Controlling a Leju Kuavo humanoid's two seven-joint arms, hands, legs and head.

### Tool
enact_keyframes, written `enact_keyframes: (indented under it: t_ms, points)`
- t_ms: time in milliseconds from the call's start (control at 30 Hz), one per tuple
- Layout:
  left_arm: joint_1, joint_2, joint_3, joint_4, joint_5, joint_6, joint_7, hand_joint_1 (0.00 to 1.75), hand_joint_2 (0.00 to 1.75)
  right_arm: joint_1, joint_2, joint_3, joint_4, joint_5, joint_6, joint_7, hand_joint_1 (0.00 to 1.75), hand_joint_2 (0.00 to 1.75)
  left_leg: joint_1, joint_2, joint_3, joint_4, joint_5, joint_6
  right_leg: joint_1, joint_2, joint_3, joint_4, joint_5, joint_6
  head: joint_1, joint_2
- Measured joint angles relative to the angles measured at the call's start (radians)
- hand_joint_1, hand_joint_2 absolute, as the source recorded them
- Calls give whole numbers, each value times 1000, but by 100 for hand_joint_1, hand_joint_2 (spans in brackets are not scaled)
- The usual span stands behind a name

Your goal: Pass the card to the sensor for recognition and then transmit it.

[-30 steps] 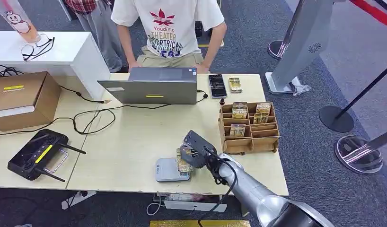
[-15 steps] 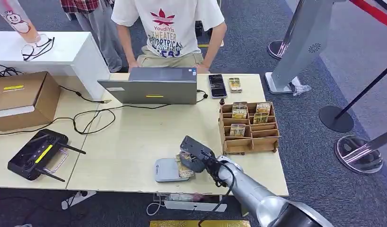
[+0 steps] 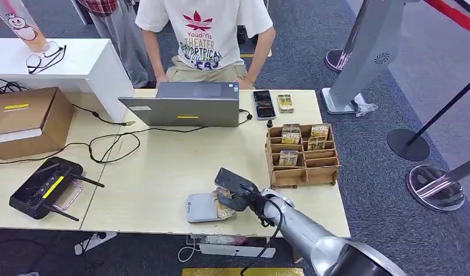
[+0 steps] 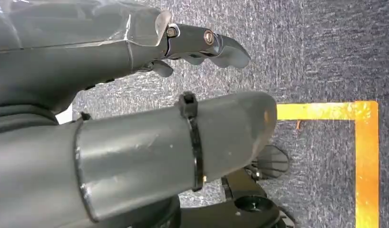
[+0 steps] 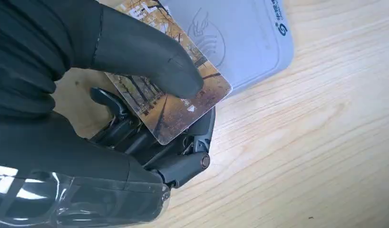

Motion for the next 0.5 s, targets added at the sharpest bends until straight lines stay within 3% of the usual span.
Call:
enact_keyframes:
  t_ms: [500]
  points:
    - [0,0,0,0,5,0,-2,0,0,-20,0,71,2,64,-5,25,175,175,0,0,1,0,0,0,0,0,1,0,0,0,0,0]
